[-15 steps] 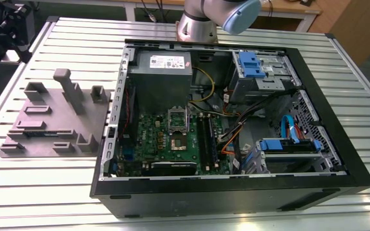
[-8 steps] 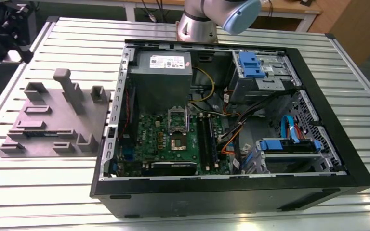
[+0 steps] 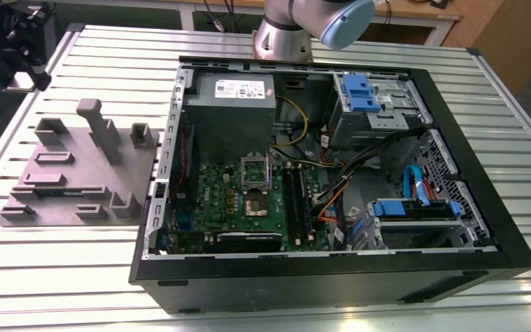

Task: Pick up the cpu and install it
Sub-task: 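Pick up the cpu and move it towards the insertion slot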

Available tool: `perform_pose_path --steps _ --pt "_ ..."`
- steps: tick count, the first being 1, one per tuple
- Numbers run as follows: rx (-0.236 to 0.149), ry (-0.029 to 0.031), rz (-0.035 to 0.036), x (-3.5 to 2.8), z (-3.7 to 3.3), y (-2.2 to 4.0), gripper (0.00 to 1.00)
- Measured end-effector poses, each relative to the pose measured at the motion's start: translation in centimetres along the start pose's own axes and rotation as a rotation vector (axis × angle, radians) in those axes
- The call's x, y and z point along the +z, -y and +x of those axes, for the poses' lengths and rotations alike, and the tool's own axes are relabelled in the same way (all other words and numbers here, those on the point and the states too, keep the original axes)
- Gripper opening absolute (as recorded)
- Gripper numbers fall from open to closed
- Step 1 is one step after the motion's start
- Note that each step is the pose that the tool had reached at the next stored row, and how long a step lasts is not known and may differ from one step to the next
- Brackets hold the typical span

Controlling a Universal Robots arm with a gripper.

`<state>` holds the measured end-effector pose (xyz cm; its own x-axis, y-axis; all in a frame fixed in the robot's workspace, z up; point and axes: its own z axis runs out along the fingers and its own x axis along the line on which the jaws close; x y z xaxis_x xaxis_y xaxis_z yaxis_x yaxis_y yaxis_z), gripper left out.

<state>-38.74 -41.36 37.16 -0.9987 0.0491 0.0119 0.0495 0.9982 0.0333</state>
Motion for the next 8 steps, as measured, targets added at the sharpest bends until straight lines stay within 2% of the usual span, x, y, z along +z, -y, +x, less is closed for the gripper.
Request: perform_pose_path --steps 8 --pt "0.0 0.0 0.0 0.0 -0.38 -0.02 0.47"
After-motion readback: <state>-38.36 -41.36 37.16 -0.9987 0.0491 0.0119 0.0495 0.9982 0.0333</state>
